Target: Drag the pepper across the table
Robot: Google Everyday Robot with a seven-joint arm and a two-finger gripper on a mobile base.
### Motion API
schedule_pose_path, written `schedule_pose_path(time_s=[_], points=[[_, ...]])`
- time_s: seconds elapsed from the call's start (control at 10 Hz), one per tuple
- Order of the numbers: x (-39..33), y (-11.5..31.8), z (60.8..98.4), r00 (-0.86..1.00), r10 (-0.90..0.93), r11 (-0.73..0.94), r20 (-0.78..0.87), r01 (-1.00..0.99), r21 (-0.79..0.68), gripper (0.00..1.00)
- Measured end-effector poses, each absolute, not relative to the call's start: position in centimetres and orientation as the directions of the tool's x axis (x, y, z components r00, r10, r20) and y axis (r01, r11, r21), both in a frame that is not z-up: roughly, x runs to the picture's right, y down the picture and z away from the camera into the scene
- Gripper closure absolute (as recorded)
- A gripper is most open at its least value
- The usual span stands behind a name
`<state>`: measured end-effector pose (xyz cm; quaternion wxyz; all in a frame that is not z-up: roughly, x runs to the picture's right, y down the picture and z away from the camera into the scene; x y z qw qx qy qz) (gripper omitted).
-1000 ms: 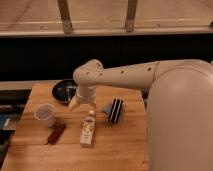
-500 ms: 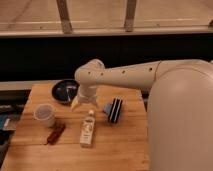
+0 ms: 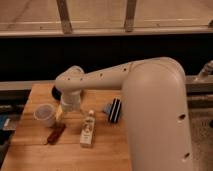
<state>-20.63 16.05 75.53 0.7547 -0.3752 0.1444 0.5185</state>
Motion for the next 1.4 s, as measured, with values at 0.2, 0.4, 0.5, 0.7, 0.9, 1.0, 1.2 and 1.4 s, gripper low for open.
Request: schedule_pose_path(time_s=[0.2,0.4,0.5,0.7,0.9,1.0,1.2,1.4], points=[[-23.5,19.0,74.5,0.483,0.63,0.206,-0.608,-0.859,-0.469,0.25],[-23.1,18.8,74.6,0.48,0.631,0.206,-0.609,-0.861,-0.465,0.25],[-23.3,18.9,74.6,0.484,0.63,0.207,-0.608,-0.859,-0.468,0.25],[-23.3,18.8,74.7,0.485,0.628,0.205,-0.609,-0.858,-0.472,0.25],[-25.0,20.3,75.8,0.509,0.601,0.207,-0.616,-0.844,-0.495,0.25],[-25.5,21.0,76.4,0.515,0.591,0.204,-0.621,-0.84,-0.502,0.25],[-26.5,22.5,78.1,0.514,0.561,0.184,-0.649,-0.841,-0.508,0.25],[-26.9,23.6,79.1,0.5,0.538,0.178,-0.678,-0.854,-0.488,0.25]])
